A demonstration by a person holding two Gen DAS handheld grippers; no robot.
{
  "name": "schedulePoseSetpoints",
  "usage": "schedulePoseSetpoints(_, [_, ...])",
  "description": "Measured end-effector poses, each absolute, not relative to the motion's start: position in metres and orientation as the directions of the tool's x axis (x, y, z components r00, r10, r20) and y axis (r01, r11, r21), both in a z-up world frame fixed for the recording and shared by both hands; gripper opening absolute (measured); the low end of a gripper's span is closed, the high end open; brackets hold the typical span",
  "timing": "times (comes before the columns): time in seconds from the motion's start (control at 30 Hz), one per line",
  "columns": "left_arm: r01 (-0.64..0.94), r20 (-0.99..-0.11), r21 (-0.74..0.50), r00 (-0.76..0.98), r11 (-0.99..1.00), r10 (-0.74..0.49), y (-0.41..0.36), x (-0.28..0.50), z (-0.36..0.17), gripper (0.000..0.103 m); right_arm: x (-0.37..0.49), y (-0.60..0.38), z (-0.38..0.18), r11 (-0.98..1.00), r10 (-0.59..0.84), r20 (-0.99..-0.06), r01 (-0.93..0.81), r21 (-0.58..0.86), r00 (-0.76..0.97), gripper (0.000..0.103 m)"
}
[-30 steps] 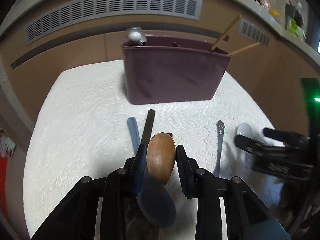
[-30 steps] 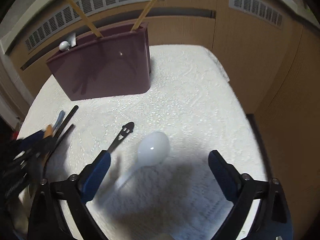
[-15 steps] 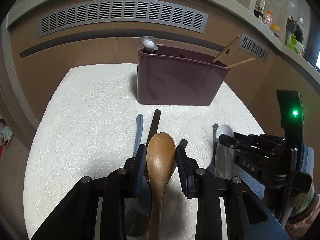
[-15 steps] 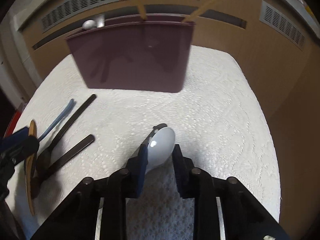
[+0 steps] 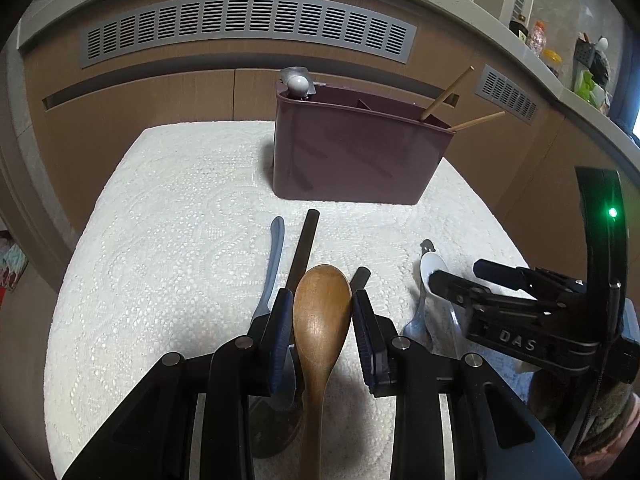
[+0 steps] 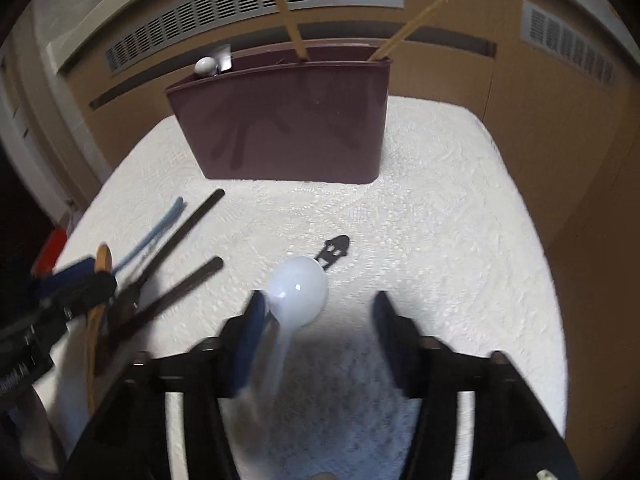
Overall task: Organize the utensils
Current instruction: 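Grasp the wooden spoon with the left tool while the right tool grasps the white plastic spoon, then lift the wooden spoon and white plastic spoon over the caddy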
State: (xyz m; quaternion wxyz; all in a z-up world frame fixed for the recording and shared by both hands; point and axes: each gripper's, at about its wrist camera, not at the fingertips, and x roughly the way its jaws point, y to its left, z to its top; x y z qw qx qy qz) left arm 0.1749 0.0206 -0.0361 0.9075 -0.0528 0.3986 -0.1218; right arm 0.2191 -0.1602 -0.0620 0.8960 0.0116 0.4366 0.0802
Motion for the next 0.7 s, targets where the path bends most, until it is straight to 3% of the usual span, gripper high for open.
schedulePoseSetpoints(0.17, [0.169, -0.709, -0.191, 0.657, 0.967, -0.255, 0.023, 0.174, -0.036, 0.031, 0.233, -0.14, -0.07, 0.995, 0.094, -0.802, -0.085, 0.054, 0.59, 0.065])
schedulePoseSetpoints(0.23, [0.169, -0.706, -0.195, 0.66, 0.966, -0.258, 0.023, 0.173, -0.036, 0.031, 0.238, -0.132, -0.077, 0.995, 0.078, -0.819, -0.092, 0.031, 0.569, 0.06])
schedulePoseSetpoints(0.3, [0.17, -0.703, -0.199, 0.661, 0.965, -0.261, 0.023, 0.172, -0.035, 0.031, 0.238, -0.127, -0.08, 0.994, 0.032, -0.815, -0.101, -0.033, 0.578, 0.032])
schedulePoseSetpoints(0.7, [0.193, -0.649, -0.242, 0.696, 0.951, -0.307, 0.022, 0.155, -0.007, 0.031, 0.173, -0.165, -0.018, 0.976, 0.162, -0.652, -0.216, -0.002, 0.74, 0.032])
